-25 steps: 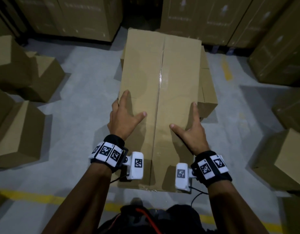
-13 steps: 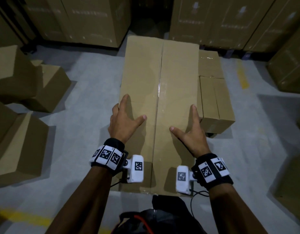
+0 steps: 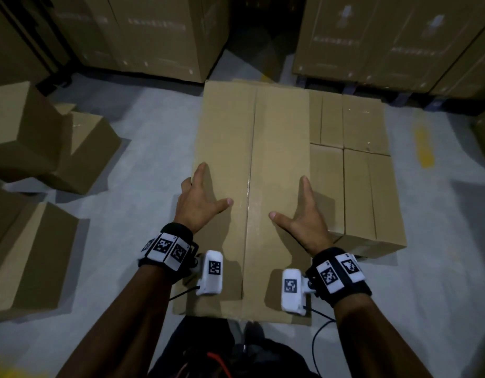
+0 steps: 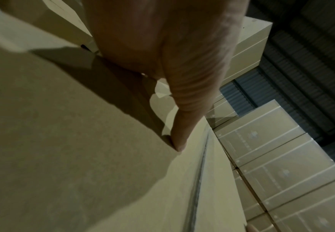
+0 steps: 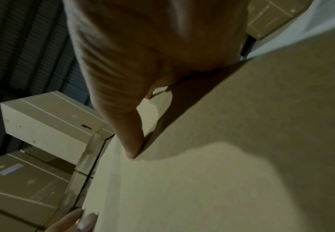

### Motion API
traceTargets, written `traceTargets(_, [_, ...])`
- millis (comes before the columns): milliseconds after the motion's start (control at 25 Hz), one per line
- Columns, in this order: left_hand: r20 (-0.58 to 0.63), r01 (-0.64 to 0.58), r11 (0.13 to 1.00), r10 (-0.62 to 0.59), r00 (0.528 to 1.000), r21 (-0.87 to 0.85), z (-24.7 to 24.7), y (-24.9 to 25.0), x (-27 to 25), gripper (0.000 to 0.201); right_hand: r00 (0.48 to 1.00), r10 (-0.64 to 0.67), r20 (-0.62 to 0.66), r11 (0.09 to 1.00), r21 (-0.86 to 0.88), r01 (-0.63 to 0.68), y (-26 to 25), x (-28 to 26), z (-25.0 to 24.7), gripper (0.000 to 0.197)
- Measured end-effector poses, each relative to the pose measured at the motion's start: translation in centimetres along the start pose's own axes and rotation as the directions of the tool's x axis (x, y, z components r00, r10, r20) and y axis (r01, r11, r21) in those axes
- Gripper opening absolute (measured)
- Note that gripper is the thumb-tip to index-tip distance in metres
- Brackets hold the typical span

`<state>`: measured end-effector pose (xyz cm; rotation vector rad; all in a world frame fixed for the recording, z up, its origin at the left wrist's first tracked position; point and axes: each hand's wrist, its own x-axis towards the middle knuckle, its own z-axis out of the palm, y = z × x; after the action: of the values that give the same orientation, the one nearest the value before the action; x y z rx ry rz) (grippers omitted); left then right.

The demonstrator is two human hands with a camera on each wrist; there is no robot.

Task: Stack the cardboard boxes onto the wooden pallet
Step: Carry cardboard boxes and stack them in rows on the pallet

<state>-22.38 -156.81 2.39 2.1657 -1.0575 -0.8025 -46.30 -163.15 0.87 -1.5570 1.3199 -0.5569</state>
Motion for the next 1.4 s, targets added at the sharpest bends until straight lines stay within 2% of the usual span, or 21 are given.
traceTargets(280, [0.203,-0.012,0.996,-0.006,0.979,0.09,-0.2,-0.1,14.0,0.111,0.992,0.12,-0.031,0.992,-0.035,-0.121,-0.5,11.1,3.1,0.118])
traceTargets(440, [0.357,-0.038,0.979,-0.037,0.934,0.202,0.0,-0.7,24.0,0.117,0.968,0.241,-0.065,0.969,-0.034,-0.243,-0.9,18.4,5.5,0.118])
traceTargets(640, [0.481,-0.107,0.937,-0.07,0.874,0.332,2.1,-1.8,33.1,0.117,0.929,0.36,-0.085,0.93,-0.052,-0.365,0.4,25.5,7.4,0.117])
traceTargets(760, [0.51,-0.118,0.92,-0.097,0.855,0.373,4.7,-3.6,36.9,0.116,0.934,0.353,-0.059,0.934,-0.035,-0.356,3.2,28.8,8.5,0.118])
traceTargets(920, [0.529,-0.117,0.893,-0.147,0.836,0.434,10.2,-7.1,40.9,0.115,0.905,0.424,-0.038,0.902,-0.071,-0.426,8.9,32.9,10.0,0.117])
traceTargets(1200, [0.512,-0.121,0.873,-0.16,0.844,0.472,19.8,-12.3,44.9,0.114,0.886,0.463,-0.026,0.883,-0.074,-0.464,19.7,38.2,11.4,0.114])
traceTargets(1400, [0.507,-0.084,0.894,-0.17,0.845,0.44,24.7,-14.2,46.9,0.116,0.881,0.47,-0.046,0.872,-0.13,-0.472,24.9,41.2,11.1,0.116])
